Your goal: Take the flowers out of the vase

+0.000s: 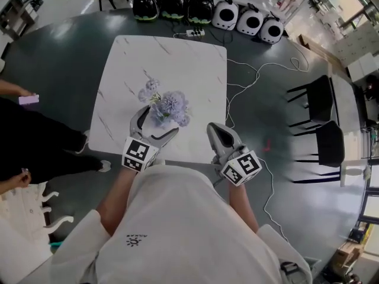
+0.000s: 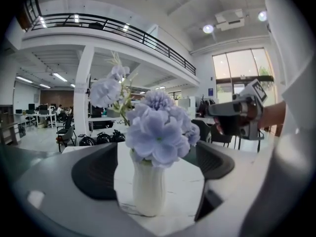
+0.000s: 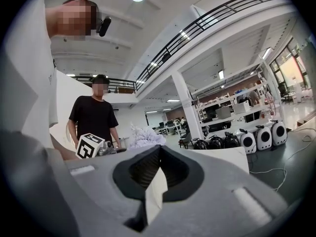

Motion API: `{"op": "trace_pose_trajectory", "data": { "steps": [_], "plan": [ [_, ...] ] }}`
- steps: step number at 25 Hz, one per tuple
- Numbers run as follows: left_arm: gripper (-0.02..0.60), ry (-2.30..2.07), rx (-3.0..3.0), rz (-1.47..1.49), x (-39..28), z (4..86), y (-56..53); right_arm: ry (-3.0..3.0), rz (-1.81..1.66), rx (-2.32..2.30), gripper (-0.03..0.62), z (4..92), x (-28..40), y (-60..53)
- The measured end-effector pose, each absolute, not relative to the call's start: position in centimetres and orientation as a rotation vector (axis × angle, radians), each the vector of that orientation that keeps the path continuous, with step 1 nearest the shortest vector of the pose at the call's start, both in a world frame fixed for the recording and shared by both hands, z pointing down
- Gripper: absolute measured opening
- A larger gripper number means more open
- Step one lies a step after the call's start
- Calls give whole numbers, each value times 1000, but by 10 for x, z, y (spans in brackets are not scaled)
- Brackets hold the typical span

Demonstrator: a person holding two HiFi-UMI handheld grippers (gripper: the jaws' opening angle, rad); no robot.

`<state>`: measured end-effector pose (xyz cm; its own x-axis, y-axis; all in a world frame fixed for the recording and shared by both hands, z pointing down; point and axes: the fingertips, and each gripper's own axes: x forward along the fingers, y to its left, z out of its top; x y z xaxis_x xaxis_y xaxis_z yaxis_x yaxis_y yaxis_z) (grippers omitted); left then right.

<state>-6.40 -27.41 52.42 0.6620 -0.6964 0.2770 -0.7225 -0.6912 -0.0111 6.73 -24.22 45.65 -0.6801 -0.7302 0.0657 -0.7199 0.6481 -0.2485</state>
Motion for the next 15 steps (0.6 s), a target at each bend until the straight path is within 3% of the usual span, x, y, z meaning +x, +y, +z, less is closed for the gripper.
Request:
{"op": "trace_pose_trajectory", "data": {
  "steps": [15],
  "plan": [
    [457, -1144, 2815, 435, -46, 523, -290, 2779, -410, -1323, 0, 459, 82, -243]
  ]
}}
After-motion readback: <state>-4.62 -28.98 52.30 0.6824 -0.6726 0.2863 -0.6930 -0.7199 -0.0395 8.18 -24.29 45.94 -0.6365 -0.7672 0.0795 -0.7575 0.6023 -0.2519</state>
